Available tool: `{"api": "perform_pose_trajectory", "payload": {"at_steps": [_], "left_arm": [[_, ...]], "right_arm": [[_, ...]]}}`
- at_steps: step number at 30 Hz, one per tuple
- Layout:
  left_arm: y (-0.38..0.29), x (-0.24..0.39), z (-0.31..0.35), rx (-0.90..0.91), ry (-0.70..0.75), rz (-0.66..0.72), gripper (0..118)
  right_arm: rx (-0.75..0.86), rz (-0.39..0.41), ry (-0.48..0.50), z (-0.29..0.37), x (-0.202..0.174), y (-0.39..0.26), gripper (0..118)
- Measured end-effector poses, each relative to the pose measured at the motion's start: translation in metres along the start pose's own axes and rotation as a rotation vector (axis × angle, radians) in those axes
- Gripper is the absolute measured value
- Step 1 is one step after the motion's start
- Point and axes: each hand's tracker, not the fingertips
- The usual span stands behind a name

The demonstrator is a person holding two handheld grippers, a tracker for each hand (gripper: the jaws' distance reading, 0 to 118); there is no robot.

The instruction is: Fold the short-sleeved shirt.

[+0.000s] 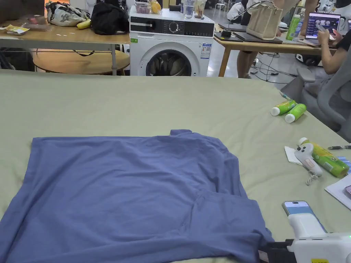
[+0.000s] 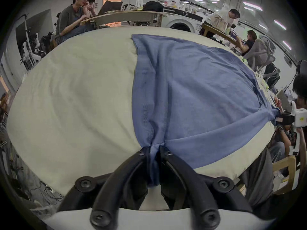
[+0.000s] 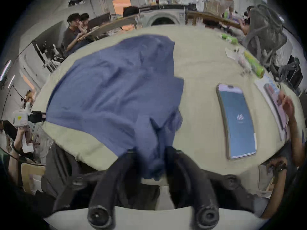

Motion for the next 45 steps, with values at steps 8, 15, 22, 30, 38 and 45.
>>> {"api": "perform_pose_trajectory", "payload": {"at_steps": [8, 15, 22, 30, 38, 45], "left_arm": [[-0.005, -0.014, 0.003, 0.033, -0.063, 0.061, 6], [0.027, -0.012, 0.058, 0.359, -0.089, 0.124, 6], [0.142, -0.015, 0.030, 0.396, -0.071, 0.060, 6], [0.182, -0.013, -0.058, 0.346, 0.012, 0.195, 9], [0.161, 0.003, -0.024, 0.423, 0.000, 0.061, 62], [0.125, 0.027, 0.032, 0.552, -0.092, -0.103, 29]], "right_arm": [[0.036, 0.014, 0.029, -0.007, -0.001, -0.007, 4], [0.218, -0.014, 0.066, 0.028, 0.003, 0.017, 3], [0.344, -0.005, 0.033, 0.004, 0.005, 0.130, 3], [0.319, 0.026, -0.121, -0.085, -0.012, 0.197, 16], [0.496, 0.053, -0.103, -0.058, -0.030, 0.161, 66], [0.569, 0.063, 0.019, -0.007, -0.055, 0.119, 19]]}}
